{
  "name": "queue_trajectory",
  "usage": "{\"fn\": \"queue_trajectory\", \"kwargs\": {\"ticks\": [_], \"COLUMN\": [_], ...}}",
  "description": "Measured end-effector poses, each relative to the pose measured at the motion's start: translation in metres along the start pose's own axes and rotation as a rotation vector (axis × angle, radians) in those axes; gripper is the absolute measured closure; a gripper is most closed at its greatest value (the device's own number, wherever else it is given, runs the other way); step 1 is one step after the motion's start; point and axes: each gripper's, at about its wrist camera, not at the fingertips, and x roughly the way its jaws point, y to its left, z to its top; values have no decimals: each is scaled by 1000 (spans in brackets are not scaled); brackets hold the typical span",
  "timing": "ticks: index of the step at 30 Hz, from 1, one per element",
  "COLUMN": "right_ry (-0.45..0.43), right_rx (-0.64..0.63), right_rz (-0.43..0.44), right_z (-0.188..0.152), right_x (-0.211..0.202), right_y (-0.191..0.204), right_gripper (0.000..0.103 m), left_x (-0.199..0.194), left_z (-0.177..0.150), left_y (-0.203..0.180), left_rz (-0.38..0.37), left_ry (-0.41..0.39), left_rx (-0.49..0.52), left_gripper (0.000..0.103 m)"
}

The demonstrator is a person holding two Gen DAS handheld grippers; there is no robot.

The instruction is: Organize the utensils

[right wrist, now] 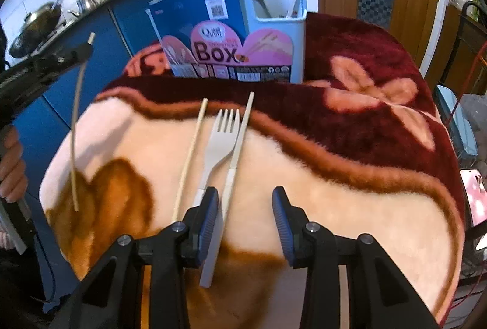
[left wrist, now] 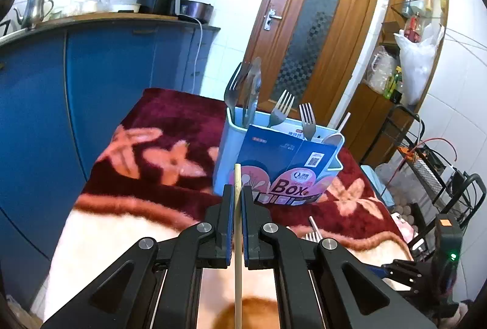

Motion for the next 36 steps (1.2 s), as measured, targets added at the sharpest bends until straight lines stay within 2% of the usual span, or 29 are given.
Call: {"fn": "queue_trajectory", "kwargs": {"ticks": [5, 15, 27, 31, 33, 36], "right_ry": [37, 89, 129, 145, 148, 137], "right_rx": [-27, -7, 38, 71, 96, 136], "right_rz": [-13, 30, 27, 53, 64, 83], "right_z": [12, 42, 77, 85, 87, 87], "right_x": [8, 27, 48, 54, 55, 54], "right_y": [2, -12, -22, -29, -33, -41], "right_gripper": [65, 83, 83, 83, 94, 95], "left_x": [0, 7, 14, 15, 15, 14], "left_z": [-1, 1, 5, 9, 11, 15], "left_y": [1, 3, 2, 2, 1, -1], "left_rz": [3, -14, -13, -10, -12, -16], "left_ry": [-14, -8, -8, -16, -23, -36], "left_rx": [13, 8, 18, 24, 25, 31], "left_gripper": [99, 99, 99, 99, 99, 99]}}
